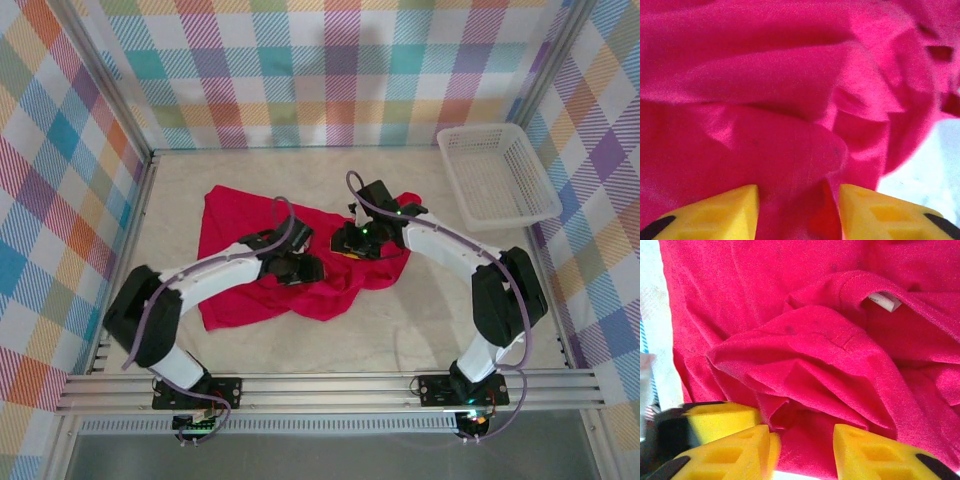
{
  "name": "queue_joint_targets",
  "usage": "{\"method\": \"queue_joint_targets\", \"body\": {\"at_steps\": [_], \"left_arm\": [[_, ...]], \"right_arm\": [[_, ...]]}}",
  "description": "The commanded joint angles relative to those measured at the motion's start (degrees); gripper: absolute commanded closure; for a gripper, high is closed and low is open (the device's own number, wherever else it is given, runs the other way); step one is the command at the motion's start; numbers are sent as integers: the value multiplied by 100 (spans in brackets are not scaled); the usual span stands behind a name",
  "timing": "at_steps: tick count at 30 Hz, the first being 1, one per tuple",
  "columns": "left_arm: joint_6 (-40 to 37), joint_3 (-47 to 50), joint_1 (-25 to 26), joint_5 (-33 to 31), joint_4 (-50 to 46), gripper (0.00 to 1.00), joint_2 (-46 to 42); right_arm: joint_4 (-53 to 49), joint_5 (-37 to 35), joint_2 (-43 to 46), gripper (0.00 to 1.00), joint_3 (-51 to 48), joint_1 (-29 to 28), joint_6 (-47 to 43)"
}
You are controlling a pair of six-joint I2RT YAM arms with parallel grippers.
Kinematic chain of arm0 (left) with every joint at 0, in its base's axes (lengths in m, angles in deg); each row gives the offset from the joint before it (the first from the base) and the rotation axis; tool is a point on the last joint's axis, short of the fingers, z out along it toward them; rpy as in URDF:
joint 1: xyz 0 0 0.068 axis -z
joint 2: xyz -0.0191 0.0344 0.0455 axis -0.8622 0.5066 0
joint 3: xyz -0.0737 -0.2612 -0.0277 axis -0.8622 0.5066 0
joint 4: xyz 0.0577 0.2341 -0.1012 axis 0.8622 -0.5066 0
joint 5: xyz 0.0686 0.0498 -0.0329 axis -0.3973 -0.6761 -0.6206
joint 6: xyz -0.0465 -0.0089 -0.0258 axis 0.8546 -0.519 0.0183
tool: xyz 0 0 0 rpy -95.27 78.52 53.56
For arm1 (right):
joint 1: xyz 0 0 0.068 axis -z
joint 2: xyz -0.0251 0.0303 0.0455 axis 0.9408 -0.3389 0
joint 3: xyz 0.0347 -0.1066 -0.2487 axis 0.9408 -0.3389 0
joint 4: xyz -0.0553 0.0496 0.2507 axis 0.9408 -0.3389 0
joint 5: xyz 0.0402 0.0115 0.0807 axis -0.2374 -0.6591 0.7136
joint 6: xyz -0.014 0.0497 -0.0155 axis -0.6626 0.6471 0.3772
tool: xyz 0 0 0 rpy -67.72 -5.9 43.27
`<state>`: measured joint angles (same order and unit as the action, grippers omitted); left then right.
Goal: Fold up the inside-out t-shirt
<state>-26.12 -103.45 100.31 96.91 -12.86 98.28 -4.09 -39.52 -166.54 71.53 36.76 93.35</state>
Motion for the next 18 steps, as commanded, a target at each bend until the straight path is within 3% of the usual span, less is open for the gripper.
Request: {"method": "queue_joint_targets", "body": {"at_steps": [1, 3, 13, 15, 18], "left_arm": [[-81, -306, 77, -124, -270, 83, 257], [-90, -336, 79, -215, -365, 100, 167], [-80, -397, 73, -371, -630, 100, -949], [-69, -381, 73, -360, -592, 100, -1213], [-81, -296, 73, -478, -510, 100, -1634]], "right_arm": [[-12, 276, -246, 55, 269, 12, -129], [41, 367, -345, 53, 285, -4, -95], [784, 776, -1027, 44, 298, -260, 512], [1002, 765, -1166, 56, 381, -254, 693], [823, 511, -1267, 86, 754, -212, 658]]}}
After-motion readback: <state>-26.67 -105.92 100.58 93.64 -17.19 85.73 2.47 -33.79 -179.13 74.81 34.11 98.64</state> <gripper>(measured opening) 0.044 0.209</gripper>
